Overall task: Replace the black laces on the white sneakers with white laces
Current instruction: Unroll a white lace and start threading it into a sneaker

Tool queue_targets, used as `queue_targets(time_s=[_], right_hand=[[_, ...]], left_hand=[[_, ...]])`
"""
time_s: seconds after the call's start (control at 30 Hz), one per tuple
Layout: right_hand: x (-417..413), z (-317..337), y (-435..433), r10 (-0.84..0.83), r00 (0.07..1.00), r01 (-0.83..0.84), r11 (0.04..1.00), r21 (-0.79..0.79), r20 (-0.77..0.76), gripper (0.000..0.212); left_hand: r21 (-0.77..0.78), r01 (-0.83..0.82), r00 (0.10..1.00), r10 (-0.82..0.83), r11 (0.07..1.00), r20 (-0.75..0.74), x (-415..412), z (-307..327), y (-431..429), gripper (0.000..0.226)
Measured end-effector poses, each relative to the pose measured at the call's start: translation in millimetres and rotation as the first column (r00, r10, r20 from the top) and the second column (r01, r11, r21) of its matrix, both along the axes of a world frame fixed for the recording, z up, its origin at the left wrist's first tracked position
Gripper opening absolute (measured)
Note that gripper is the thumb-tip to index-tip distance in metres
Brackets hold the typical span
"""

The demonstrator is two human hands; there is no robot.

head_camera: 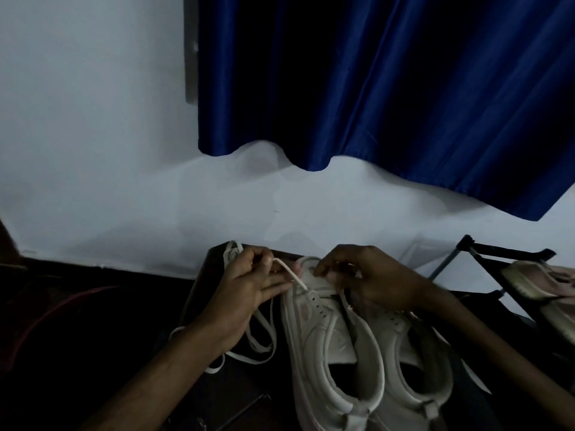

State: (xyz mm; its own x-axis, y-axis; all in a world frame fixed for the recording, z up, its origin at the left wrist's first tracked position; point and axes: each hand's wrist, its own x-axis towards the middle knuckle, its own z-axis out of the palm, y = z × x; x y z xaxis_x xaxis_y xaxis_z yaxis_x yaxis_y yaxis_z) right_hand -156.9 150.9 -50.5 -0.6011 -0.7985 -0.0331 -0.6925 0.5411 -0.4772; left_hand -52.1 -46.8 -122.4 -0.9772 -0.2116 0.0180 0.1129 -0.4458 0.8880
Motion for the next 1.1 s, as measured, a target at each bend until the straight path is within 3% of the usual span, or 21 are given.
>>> queue_targets(time_s=[0.13, 0.27, 0.43, 0.53, 0.6, 0.63, 0.67, 0.7, 0.73, 0.77, 0.8, 0.83, 1.0, 1.07, 1.1], right_hand=[[-5.5, -11.6, 0.9, -0.160, 0.987, 0.158, 0.987, -0.038, -0.029, 0.010], [-4.8, -16.1, -7.1, -0.336, 0.941, 0.335, 0.942, 0.020, 0.032, 0.030], [-5.6, -12.9, -16.9, -0.281, 0.959, 0.284, 0.951, 0.119, -0.038, 0.035], [-5.3, -10.3, -22.4, -0.240, 0.964, 0.259, 0.943, 0.209, -0.115, 0.033], [-7.7, -10.0, -23.3, -0.236, 0.964, 0.259, 0.939, 0.225, -0.125, 0.029], [-8.3, -10.5, -23.8, -0.244, 0.960, 0.271, 0.936, 0.227, -0.141, 0.026], [-8.0, -11.1, -24.4, -0.256, 0.952, 0.290, 0.929, 0.228, -0.167, 0.023], [-7.1, -11.7, -25.1, -0.271, 0.943, 0.312, 0.923, 0.225, -0.195, 0.019], [-5.9, -12.5, -25.7, -0.284, 0.934, 0.329, 0.920, 0.215, -0.215, 0.017], [-4.7, -13.2, -25.9, -0.292, 0.930, 0.337, 0.920, 0.200, -0.224, 0.016], [-3.9, -13.8, -25.4, -0.299, 0.928, 0.341, 0.921, 0.185, -0.222, 0.017], [-3.5, -14.0, -25.0, -0.306, 0.928, 0.344, 0.923, 0.173, -0.213, 0.017], [-4.6, -11.9, -23.2, -0.362, 0.923, 0.384, 0.899, 0.212, -0.133, 0.020], [-5.5, -9.7, -22.3, -0.385, 0.914, 0.405, 0.883, 0.236, -0.129, 0.017], [-5.7, -9.0, -22.0, -0.390, 0.911, 0.411, 0.880, 0.239, -0.134, 0.016]], left_hand=[[0.147, 0.030, 1.000, -0.031, 0.989, 0.000, 0.7, 6.4, 10.8, 0.019], [0.218, 0.009, 0.998, -0.020, 0.976, 0.053, -1.7, 11.0, 15.1, 0.022], [0.465, -0.021, 1.000, 0.028, 0.885, -0.009, -8.4, 21.0, -7.8, 0.025], [0.493, -0.079, 0.988, 0.132, 0.866, -0.074, -6.4, 29.7, -34.5, 0.021], [0.222, -0.192, 0.976, 0.209, 0.956, -0.059, -6.3, 26.1, -36.9, 0.013], [-0.066, -0.239, 0.969, 0.233, 0.969, -0.085, -5.1, 22.8, -31.4, 0.011], [-0.402, -0.238, 0.970, 0.197, 0.884, -0.142, -3.1, 19.5, -23.5, 0.009], [-0.681, -0.201, 0.977, 0.095, 0.704, -0.191, -1.7, 15.6, -14.4, 0.011], [-0.864, -0.160, 0.982, -0.012, 0.477, -0.189, -0.1, 9.3, -6.6, 0.019], [-0.952, -0.152, 0.984, -0.053, 0.267, -0.173, 1.0, 3.9, -1.2, 0.023], [-0.973, -0.180, 0.982, -0.037, 0.143, -0.186, 1.6, 3.7, 2.8, 0.023], [-0.973, -0.204, 0.978, -0.017, 0.103, -0.207, 1.4, 5.2, 4.4, 0.021], [-0.949, -0.316, 0.948, 0.022, 0.009, -0.316, -0.9, 13.8, -7.5, 0.014], [-0.934, -0.333, 0.939, 0.131, 0.126, -0.317, -2.8, 14.6, -21.0, 0.017], [-0.890, -0.350, 0.932, 0.202, 0.294, -0.300, -2.6, 18.3, -28.1, 0.019]])
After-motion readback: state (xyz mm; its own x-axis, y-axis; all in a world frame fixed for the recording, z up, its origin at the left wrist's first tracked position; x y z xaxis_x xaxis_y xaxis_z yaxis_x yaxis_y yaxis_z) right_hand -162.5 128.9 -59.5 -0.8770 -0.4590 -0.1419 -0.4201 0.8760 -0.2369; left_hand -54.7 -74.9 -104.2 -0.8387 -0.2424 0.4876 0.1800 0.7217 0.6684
